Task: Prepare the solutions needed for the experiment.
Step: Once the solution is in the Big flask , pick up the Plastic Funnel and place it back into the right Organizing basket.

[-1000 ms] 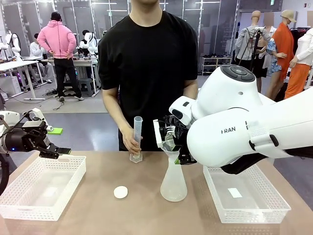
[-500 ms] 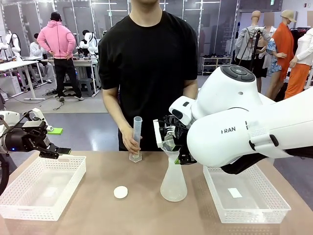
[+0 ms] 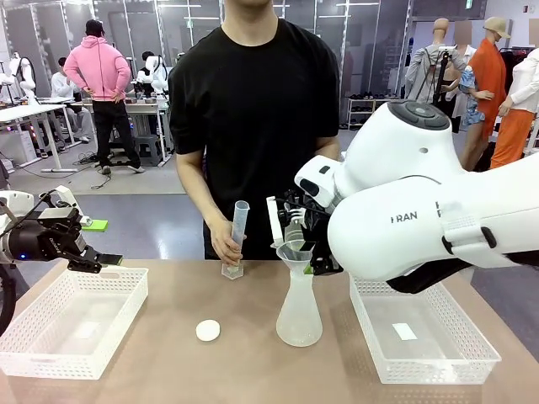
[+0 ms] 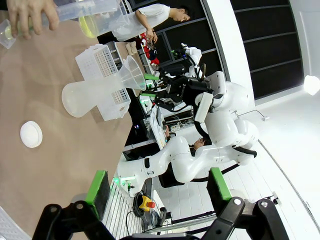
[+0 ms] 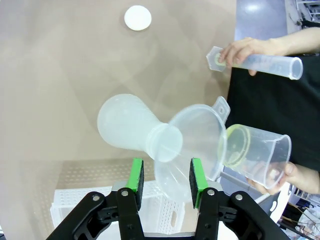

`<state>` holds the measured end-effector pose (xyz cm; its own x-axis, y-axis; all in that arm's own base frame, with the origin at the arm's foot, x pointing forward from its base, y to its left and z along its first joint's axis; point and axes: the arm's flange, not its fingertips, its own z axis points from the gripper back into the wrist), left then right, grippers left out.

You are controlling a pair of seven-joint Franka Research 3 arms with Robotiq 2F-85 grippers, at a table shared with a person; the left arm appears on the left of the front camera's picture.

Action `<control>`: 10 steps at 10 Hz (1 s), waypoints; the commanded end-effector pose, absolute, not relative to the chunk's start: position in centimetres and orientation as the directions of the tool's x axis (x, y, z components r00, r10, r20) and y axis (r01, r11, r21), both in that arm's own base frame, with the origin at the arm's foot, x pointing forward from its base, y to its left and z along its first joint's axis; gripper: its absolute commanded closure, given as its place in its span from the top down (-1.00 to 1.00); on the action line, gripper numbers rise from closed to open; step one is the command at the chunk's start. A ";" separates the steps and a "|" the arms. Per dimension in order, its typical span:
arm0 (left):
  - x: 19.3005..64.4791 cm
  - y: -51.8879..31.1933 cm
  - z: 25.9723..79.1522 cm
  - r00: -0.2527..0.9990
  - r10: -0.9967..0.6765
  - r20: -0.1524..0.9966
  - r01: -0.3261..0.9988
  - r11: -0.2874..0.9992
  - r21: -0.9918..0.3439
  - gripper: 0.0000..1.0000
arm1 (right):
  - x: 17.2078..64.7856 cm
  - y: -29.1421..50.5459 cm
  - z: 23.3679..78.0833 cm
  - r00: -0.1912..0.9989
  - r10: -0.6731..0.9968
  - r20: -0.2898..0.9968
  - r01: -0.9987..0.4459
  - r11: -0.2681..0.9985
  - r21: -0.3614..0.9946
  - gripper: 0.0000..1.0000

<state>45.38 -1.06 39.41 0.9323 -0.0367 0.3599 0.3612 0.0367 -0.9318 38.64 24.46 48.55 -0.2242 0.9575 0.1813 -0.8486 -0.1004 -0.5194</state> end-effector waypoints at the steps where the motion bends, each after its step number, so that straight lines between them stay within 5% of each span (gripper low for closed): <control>1: 45.4 -1.2 39.7 0.930 -0.035 0.367 0.368 0.047 -0.929 1.00 | 38.6 24.1 49.6 -0.183 0.969 0.168 -0.828 -0.060 -0.557 -0.04; 6: 45.4 -1.2 39.7 0.930 -0.035 0.367 0.368 0.047 -0.929 1.00 | 39.5 16.5 51.7 -0.096 0.984 0.151 -0.880 -0.013 -0.475 -0.04; 10: 45.4 -1.2 39.7 0.930 -0.035 0.367 0.368 0.047 -0.929 1.00 | 40.0 9.8 49.8 0.145 0.963 0.227 -0.903 0.222 -0.368 -0.04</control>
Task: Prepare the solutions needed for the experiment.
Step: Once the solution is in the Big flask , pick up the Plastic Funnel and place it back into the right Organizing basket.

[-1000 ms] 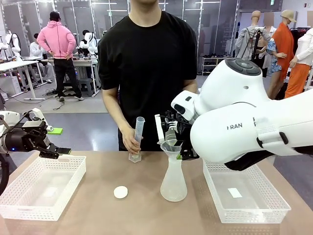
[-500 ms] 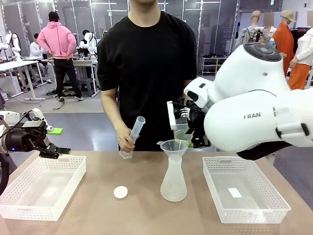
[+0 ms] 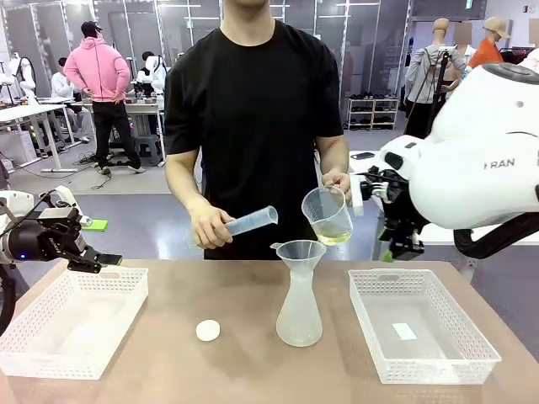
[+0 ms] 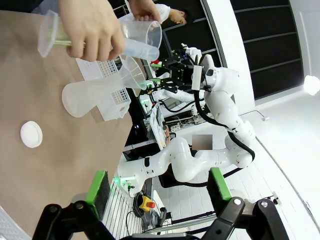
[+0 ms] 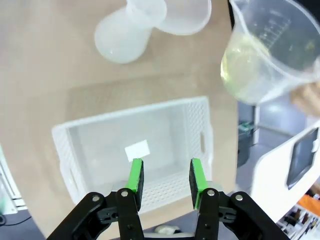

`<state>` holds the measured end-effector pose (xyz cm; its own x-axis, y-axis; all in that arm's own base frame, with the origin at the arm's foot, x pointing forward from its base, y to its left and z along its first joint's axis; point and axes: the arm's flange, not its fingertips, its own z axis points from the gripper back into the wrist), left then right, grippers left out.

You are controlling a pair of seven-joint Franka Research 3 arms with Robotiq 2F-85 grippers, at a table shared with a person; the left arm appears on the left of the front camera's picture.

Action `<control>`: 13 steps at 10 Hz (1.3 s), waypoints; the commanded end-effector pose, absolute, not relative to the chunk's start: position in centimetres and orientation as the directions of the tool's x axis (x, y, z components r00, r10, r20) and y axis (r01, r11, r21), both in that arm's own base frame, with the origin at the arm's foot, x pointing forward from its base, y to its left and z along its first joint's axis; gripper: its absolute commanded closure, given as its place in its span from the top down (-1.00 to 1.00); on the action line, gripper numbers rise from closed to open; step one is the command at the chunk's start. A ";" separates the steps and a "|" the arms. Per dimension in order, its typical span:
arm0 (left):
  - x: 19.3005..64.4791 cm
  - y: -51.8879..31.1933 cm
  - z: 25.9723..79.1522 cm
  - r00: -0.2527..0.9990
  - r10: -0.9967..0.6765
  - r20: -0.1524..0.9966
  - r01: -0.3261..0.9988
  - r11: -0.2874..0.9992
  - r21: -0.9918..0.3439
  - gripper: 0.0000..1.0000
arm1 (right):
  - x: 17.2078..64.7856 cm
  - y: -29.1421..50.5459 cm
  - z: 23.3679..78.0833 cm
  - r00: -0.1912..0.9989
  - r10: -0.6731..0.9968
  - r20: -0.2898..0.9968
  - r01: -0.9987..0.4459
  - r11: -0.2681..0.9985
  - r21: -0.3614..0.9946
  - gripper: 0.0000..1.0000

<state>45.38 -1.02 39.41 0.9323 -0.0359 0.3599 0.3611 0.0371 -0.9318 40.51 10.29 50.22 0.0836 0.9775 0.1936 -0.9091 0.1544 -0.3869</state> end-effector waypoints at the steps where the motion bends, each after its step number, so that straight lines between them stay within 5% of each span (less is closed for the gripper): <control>1: 45.4 -1.2 39.7 0.930 -0.035 0.367 0.368 0.047 -0.929 1.00 | 39.9 8.5 49.1 0.201 0.952 0.230 -0.901 0.272 -0.339 -0.04; 4: 45.4 -1.2 39.7 0.930 -0.035 0.367 0.368 0.047 -0.929 1.00 | 39.8 6.2 48.1 0.285 0.917 0.279 -0.885 0.363 -0.291 -0.04; 5: 45.4 -1.2 39.7 0.930 -0.035 0.367 0.368 0.047 -0.929 1.00 | 40.4 6.6 48.2 0.219 0.951 0.217 -0.906 0.281 -0.318 -0.04; 10: 45.4 -1.2 39.7 0.930 -0.035 0.367 0.368 0.047 -0.929 1.00 | 40.3 6.5 48.0 0.231 0.947 0.225 -0.904 0.294 -0.310 -0.04; 13: 45.4 -1.2 39.7 0.930 -0.035 0.367 0.368 0.047 -0.929 1.00 | 41.1 3.1 45.0 0.558 0.751 0.354 -0.814 0.579 0.054 -0.04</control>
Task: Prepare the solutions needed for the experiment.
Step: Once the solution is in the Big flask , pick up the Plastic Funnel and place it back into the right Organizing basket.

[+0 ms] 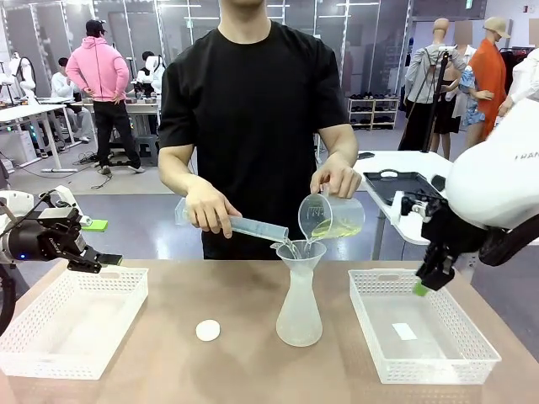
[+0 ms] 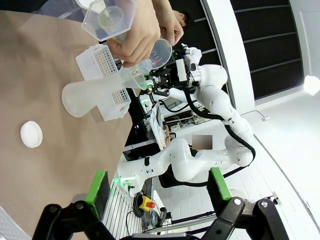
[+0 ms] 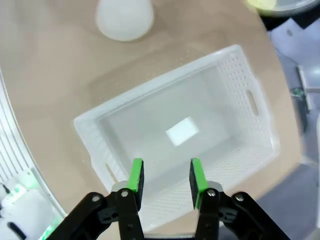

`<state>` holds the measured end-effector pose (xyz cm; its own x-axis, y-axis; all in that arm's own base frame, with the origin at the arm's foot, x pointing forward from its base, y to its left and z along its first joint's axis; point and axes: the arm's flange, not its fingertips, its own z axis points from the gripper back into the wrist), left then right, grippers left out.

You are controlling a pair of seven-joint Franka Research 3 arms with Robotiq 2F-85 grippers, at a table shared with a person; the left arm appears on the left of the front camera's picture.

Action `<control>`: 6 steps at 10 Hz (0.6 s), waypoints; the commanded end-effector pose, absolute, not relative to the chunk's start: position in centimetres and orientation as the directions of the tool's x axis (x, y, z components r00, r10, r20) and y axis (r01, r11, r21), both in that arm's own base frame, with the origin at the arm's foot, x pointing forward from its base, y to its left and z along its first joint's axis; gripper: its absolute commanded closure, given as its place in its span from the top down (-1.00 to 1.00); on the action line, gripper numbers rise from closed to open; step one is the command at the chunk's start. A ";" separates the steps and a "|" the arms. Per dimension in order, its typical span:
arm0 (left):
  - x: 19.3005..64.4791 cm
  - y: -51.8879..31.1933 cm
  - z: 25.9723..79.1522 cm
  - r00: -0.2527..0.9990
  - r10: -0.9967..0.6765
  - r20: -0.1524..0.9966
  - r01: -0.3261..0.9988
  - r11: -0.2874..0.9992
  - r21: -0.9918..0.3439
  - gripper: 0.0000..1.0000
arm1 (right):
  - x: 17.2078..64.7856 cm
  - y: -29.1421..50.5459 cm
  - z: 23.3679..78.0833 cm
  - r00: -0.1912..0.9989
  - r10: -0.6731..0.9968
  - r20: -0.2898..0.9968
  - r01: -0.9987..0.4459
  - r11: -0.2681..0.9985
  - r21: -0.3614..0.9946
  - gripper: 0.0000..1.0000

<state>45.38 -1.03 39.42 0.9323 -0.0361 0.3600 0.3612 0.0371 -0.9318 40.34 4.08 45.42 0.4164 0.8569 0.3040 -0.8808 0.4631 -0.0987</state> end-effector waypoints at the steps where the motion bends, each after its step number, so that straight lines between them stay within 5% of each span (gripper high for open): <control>1: 45.4 -1.2 39.7 0.930 -0.035 0.367 0.368 0.047 -0.929 1.00 | 41.3 1.8 43.7 0.663 0.653 0.365 -0.738 0.653 0.172 -0.04; 4: 45.4 -1.2 39.7 0.930 -0.035 0.367 0.368 0.047 -0.929 1.00 | 42.2 -0.6 39.5 0.858 0.320 0.402 -0.499 0.705 0.505 -0.04; 6: 45.4 -1.2 39.7 0.930 -0.035 0.367 0.368 0.047 -0.929 1.00 | 42.6 -0.6 37.5 0.884 0.160 0.439 -0.420 0.685 0.595 -0.04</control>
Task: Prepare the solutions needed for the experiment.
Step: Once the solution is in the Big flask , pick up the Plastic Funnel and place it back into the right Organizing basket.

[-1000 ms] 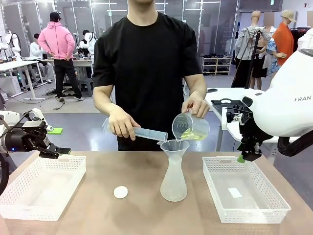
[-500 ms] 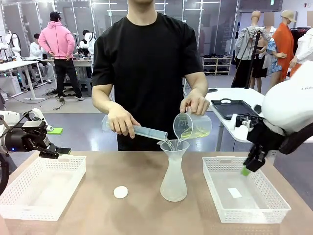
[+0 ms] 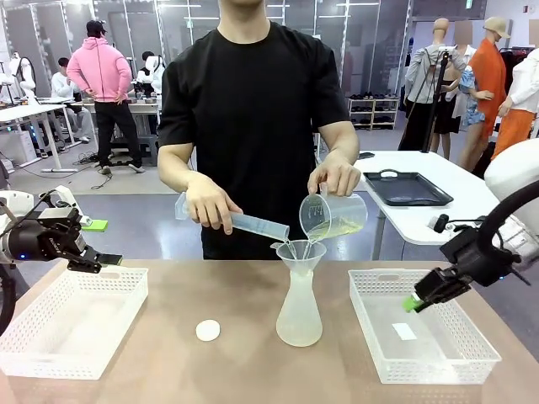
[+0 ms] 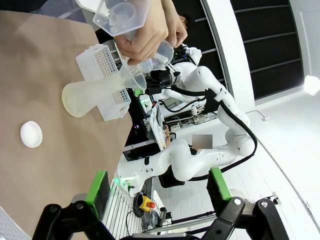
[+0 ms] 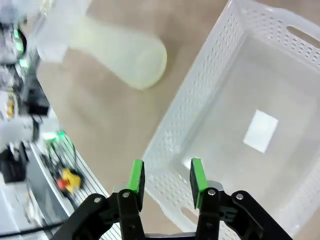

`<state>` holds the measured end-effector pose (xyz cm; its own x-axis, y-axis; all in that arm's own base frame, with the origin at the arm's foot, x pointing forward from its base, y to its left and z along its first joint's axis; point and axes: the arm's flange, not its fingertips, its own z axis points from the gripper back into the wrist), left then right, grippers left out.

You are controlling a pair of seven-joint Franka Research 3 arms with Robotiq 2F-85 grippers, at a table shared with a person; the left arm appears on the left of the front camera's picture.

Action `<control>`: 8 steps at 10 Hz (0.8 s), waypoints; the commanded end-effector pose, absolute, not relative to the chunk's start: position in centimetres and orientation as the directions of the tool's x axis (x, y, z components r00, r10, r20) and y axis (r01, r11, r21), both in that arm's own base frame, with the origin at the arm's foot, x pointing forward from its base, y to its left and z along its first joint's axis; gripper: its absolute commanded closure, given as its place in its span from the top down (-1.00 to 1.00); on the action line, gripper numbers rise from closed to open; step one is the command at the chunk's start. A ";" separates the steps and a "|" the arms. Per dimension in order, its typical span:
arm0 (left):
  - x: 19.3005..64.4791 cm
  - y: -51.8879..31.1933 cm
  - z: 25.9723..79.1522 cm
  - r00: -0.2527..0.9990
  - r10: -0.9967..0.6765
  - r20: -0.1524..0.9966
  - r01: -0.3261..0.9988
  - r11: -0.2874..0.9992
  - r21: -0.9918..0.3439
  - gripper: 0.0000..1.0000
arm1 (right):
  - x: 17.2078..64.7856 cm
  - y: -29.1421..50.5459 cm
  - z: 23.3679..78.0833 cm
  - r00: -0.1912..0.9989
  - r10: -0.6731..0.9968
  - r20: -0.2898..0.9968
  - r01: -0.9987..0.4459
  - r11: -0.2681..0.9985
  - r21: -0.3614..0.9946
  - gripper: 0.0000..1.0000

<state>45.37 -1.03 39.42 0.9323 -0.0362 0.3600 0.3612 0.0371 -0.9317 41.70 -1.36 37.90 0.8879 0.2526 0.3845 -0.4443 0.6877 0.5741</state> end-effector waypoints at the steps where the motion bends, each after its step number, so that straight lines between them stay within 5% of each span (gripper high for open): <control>1: 45.4 -1.2 39.7 0.930 -0.035 0.367 0.368 0.047 -0.929 1.00 | 42.7 -0.5 36.8 0.890 0.095 0.446 -0.391 0.662 0.639 -0.04; 8: 45.4 -1.2 39.7 0.930 -0.035 0.367 0.368 0.047 -0.929 1.00 | 42.9 -1.8 32.3 0.936 -0.205 0.286 -0.194 0.377 0.905 -0.04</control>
